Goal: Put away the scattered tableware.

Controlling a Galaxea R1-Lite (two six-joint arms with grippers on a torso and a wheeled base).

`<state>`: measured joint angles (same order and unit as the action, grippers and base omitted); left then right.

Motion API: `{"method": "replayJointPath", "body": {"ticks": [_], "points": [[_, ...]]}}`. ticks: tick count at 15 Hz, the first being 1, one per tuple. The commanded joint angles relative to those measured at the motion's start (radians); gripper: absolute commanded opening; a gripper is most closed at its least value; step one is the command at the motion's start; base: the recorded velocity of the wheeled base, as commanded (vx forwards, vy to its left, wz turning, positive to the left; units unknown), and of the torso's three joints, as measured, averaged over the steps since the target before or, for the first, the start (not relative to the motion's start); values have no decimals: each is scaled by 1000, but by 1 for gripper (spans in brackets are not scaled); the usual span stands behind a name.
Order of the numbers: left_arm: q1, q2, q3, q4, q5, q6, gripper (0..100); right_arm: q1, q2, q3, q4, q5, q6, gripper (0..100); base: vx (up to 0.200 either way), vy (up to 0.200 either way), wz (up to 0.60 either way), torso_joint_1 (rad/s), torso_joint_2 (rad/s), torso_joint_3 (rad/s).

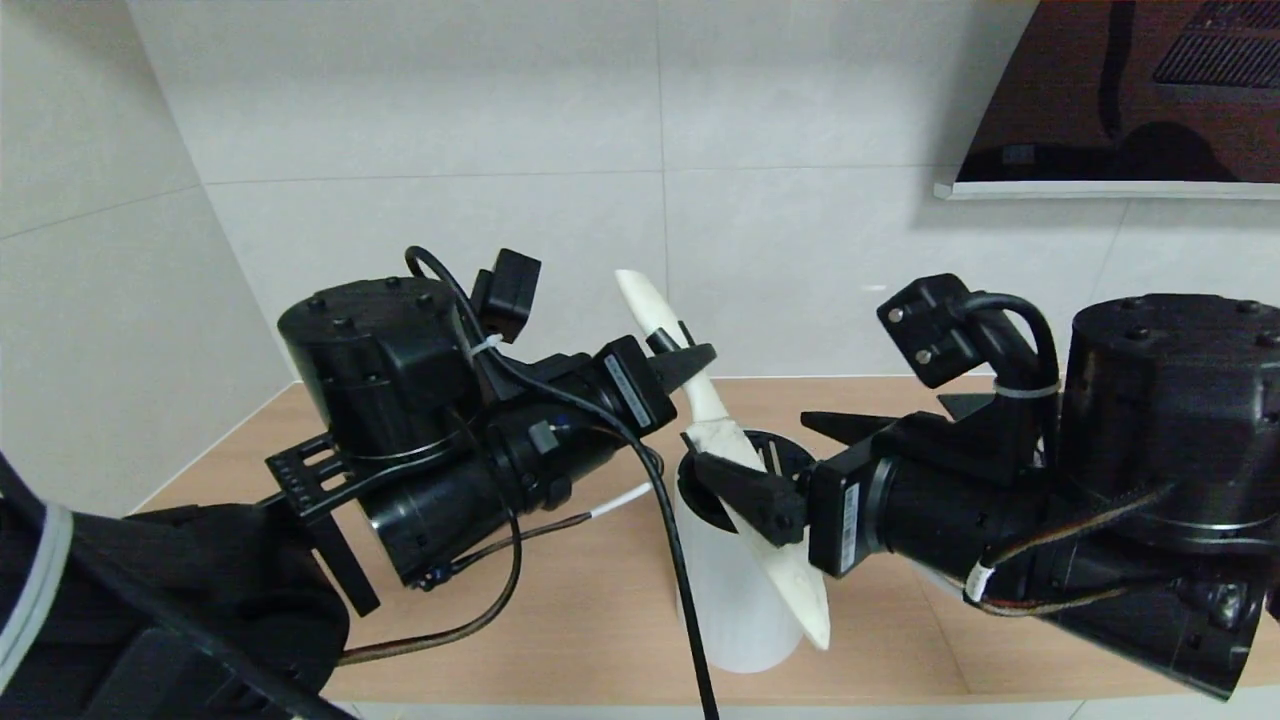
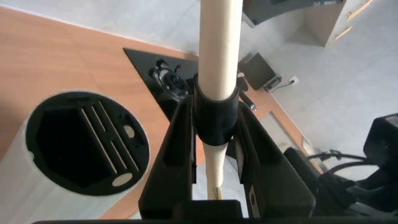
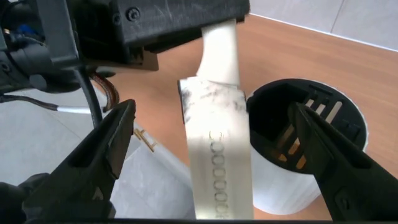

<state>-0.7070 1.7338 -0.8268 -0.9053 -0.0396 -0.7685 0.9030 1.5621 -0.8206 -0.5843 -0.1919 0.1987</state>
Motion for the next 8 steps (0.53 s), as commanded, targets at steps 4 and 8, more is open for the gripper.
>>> {"method": "replayJointPath", "body": {"ticks": [4, 8], "points": [[0, -45, -267, 221, 305, 175, 0, -151, -86, -20, 9, 9, -2, 100, 0, 0, 0, 0, 0, 0], [-37, -19, -316, 200, 463, 437, 0, -211, -77, -20, 9, 9, -4, 100, 0, 0, 0, 0, 0, 0]]}}
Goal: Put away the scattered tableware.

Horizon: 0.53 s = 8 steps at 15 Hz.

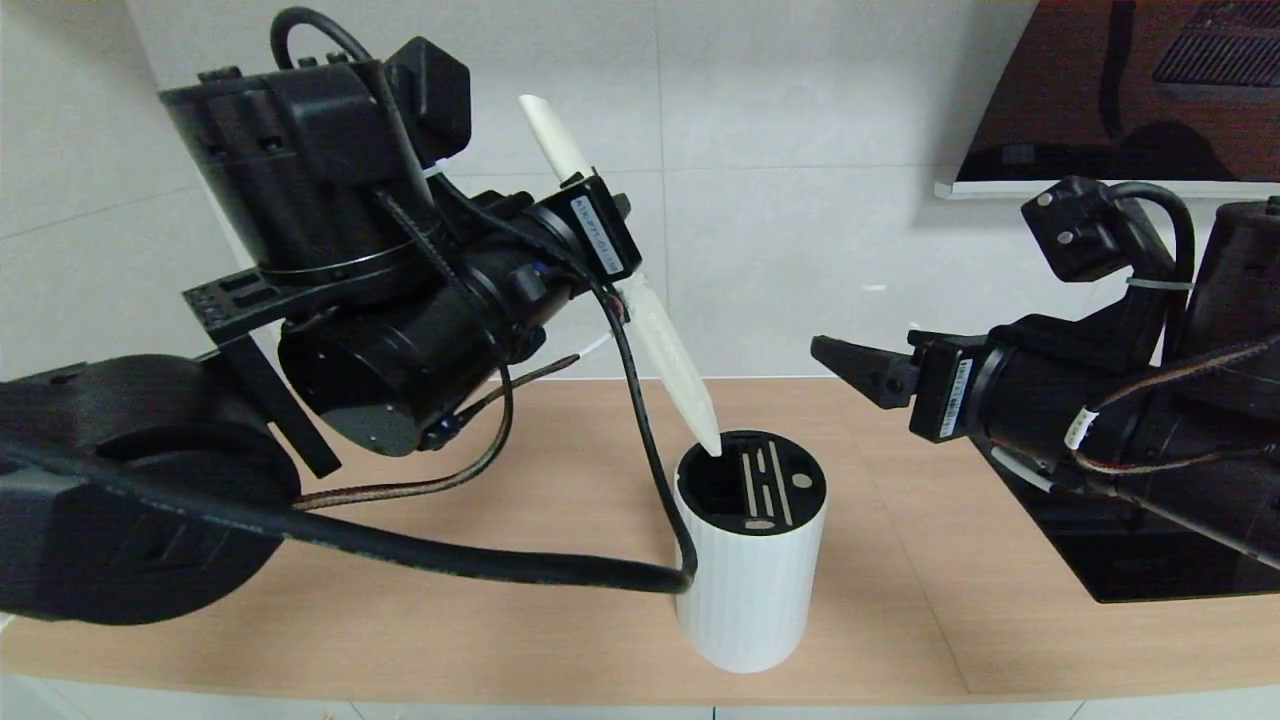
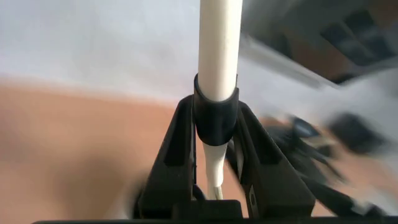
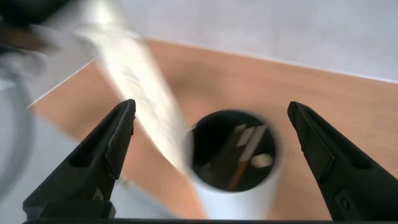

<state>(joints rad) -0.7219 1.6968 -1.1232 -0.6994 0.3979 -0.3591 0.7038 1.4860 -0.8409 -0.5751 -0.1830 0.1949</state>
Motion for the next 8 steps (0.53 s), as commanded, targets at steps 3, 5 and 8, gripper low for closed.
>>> {"method": "replayJointPath", "body": {"ticks": [3, 5, 8], "points": [[-126, 40, 19, -92, 156, 126, 0, -14, 10, 5, 0, -1, 0, 100, 0, 0, 0, 0, 0, 0], [-169, 80, 52, -200, 230, 230, 0, -17, 11, 8, 0, 0, 0, 100, 0, 0, 0, 0, 0, 0], [-183, 187, 86, -436, 286, 391, 0, -30, 19, 8, -2, -4, 0, 100, 0, 0, 0, 0, 0, 0]]}}
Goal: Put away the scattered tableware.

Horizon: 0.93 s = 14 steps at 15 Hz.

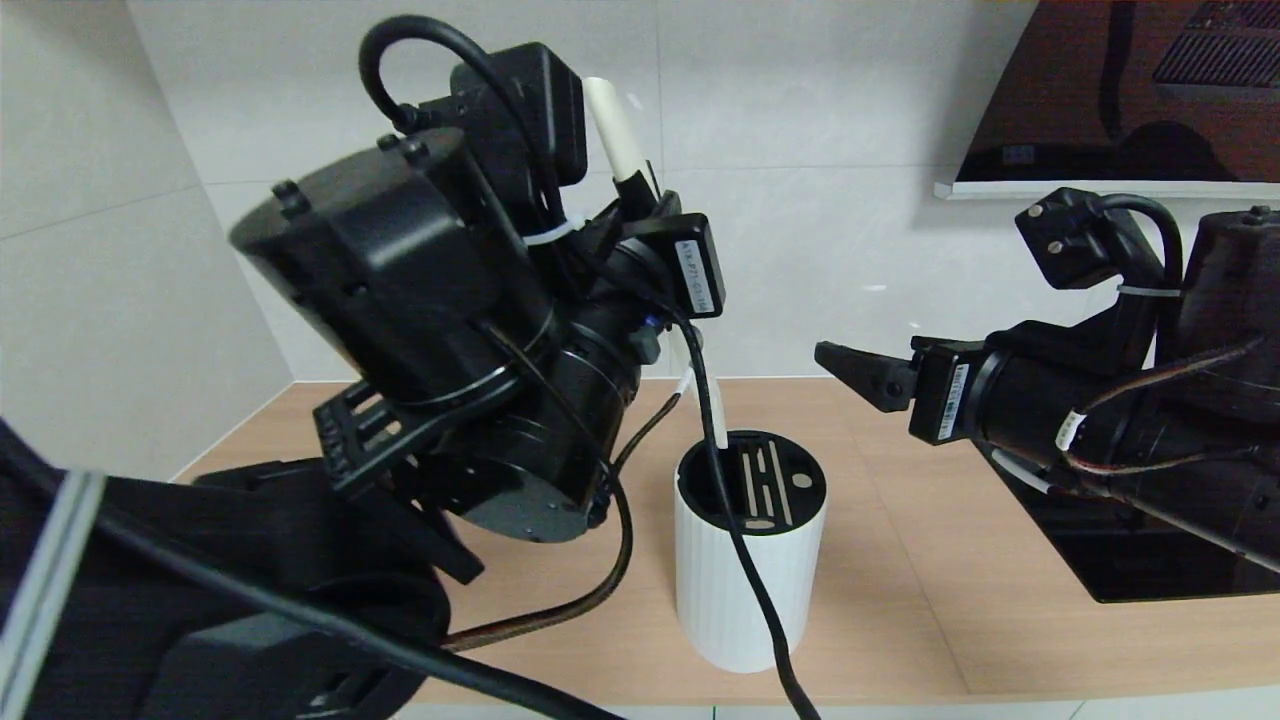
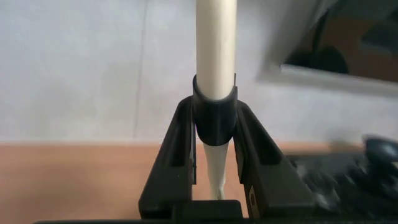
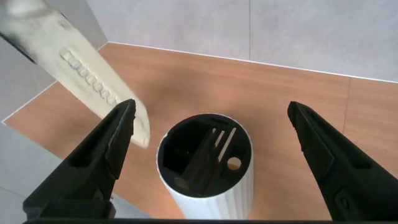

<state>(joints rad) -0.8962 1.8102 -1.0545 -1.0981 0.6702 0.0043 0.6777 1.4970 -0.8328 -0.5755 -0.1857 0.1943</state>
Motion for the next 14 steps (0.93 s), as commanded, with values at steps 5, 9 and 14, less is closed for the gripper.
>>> {"method": "replayJointPath", "body": {"ticks": [5, 9, 14], "points": [[-20, 106, 36, -98, 25, 60, 0, -23, 6, -2, 0, -6, -3, 100, 0, 0, 0, 0, 0, 0], [-20, 138, 42, -100, 26, 57, 0, -23, -3, 4, -1, -6, -3, 100, 0, 0, 0, 0, 0, 0], [-18, 182, 37, -106, 25, 48, 0, -21, -14, 14, -1, -6, -4, 100, 0, 0, 0, 0, 0, 0]]}}
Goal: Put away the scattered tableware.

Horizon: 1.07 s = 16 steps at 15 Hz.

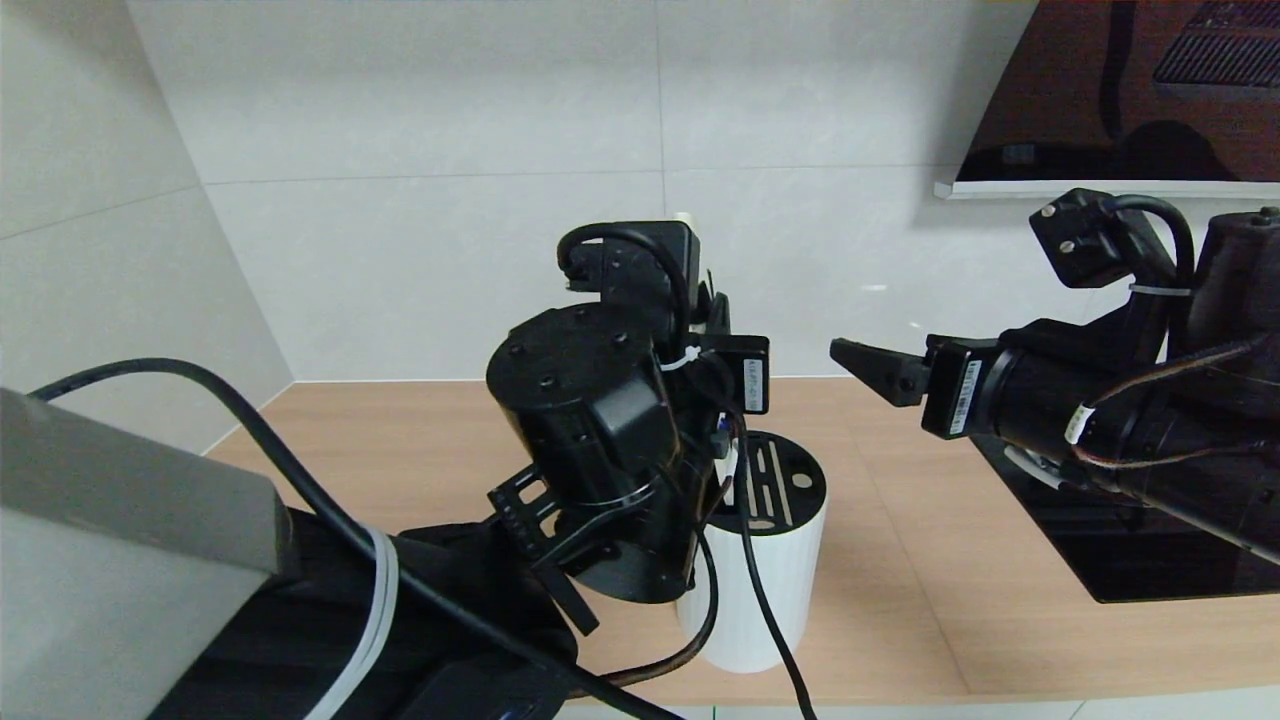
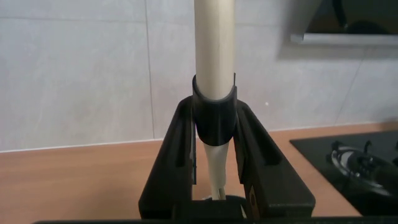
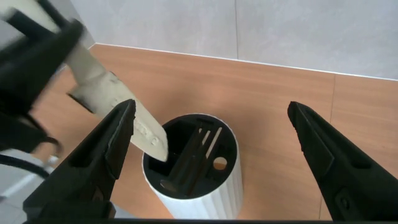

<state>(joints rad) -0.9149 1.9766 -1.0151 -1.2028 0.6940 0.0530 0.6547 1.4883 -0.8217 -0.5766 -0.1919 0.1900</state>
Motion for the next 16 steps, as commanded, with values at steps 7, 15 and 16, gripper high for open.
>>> {"method": "replayJointPath", "body": {"ticks": [7, 15, 16], "points": [[1, 56, 0, -1, 1, -27, 0, 3, -13, 7, -3, 0, -21, 100, 0, 0, 0, 0, 0, 0], [1, 168, -2, -26, -1, -42, 0, 2, -13, 7, -3, -1, -23, 100, 0, 0, 0, 0, 0, 0], [1, 183, -2, -44, -1, -42, 0, 2, -13, 7, -2, -1, -23, 100, 0, 0, 0, 0, 0, 0]]}}
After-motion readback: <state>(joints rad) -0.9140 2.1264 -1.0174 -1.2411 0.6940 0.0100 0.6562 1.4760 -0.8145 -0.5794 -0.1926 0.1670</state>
